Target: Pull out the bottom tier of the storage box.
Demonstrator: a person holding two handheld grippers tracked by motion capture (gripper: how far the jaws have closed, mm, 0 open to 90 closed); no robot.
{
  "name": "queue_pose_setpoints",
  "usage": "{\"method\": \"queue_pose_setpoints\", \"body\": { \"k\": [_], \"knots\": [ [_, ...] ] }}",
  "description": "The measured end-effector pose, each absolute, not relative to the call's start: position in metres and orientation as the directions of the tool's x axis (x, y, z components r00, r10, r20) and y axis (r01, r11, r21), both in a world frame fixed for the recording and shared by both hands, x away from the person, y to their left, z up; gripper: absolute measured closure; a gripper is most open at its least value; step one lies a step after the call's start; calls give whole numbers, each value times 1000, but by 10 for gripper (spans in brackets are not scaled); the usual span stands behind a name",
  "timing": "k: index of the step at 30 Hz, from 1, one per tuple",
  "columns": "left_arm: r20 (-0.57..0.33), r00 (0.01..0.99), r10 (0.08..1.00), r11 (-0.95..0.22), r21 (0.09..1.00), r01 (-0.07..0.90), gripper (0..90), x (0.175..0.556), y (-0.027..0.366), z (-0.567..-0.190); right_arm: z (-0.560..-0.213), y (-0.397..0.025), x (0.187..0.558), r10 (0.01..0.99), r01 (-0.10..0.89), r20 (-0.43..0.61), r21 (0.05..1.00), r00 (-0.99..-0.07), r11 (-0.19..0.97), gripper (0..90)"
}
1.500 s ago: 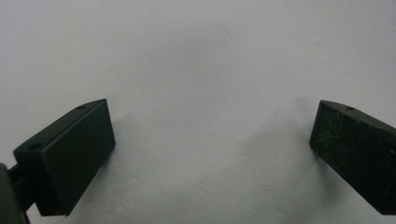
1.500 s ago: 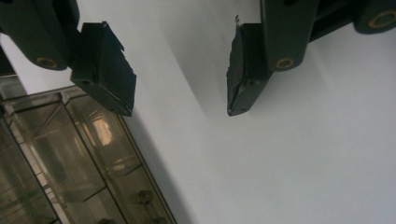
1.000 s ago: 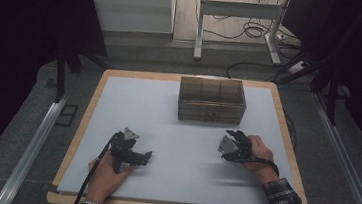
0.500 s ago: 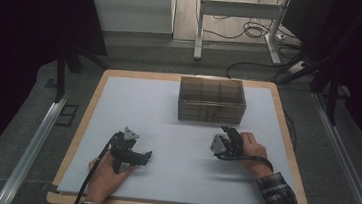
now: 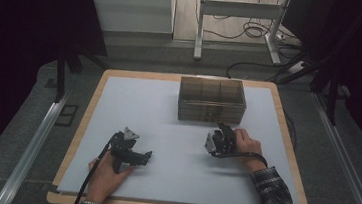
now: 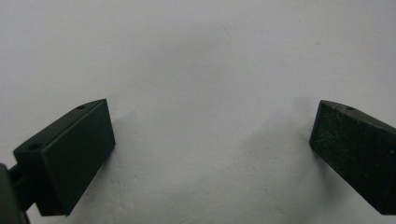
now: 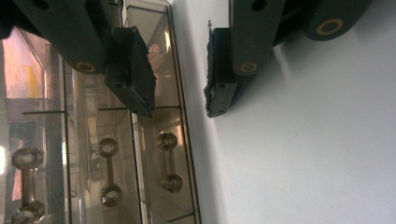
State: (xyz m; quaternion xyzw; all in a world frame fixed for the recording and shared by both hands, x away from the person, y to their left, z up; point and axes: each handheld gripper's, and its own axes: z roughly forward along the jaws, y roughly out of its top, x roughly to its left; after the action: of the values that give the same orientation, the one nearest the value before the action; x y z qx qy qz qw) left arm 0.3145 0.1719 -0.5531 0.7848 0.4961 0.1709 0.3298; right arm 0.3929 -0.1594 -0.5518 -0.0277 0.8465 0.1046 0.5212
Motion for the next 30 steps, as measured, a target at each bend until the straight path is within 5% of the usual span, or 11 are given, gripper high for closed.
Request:
{"method": "queue_pose_setpoints", "body": {
  "k": [30],
  "knots": [
    [-59, 450, 891, -290, 688, 666, 0, 314, 172, -553, -564, -134, 411, -75, -191, -936, -9, -343, 982, 784]
  ]
}}
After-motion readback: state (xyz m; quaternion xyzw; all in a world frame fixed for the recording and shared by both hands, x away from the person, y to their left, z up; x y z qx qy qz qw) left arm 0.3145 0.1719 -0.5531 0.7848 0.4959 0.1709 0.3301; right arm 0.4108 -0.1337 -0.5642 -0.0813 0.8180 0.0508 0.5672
